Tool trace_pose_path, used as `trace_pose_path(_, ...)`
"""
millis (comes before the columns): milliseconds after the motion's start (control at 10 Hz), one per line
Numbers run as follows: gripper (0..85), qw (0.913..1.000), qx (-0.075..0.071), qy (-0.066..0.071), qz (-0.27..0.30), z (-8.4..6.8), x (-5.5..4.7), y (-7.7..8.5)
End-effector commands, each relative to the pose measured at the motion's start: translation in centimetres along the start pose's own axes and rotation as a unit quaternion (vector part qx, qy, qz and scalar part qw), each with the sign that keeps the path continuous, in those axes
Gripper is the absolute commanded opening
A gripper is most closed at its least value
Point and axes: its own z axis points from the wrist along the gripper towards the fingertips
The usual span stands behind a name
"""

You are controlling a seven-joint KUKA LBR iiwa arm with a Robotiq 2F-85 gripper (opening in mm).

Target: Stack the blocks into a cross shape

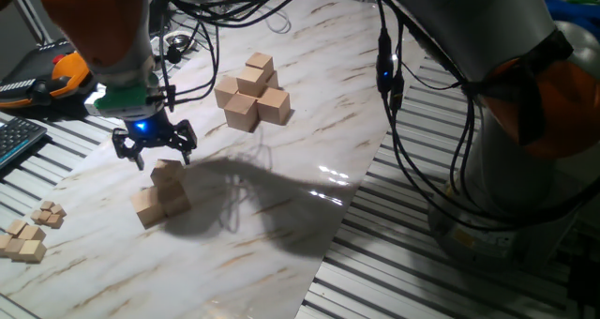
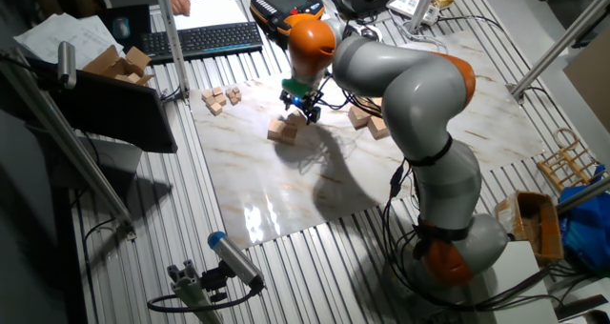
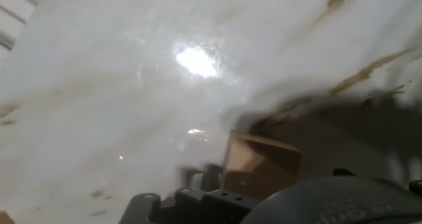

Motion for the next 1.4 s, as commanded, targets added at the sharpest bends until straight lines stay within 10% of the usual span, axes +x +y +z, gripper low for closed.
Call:
trace_pose_path(0,85.0,1.0000,-0.002,-0.001,0.005,0.4,0.0,0.4)
trace_pose_path(200,68.0,0.9999,-0.003,-0.001,0.014,1.2,-0.2,1.0)
trace_pose_path(500,68.0,0.9999,-0.004,0.012,0.003,1.8,-1.2,0.9)
trace_pose_path(900,0.0,0.9995,-0.022,0.021,0.007,2.1,-0.6,0.9)
trace_pose_path(1300,0.0,0.9999,0.003,-0.014,0.004,-0.4,-2.1,-1.9)
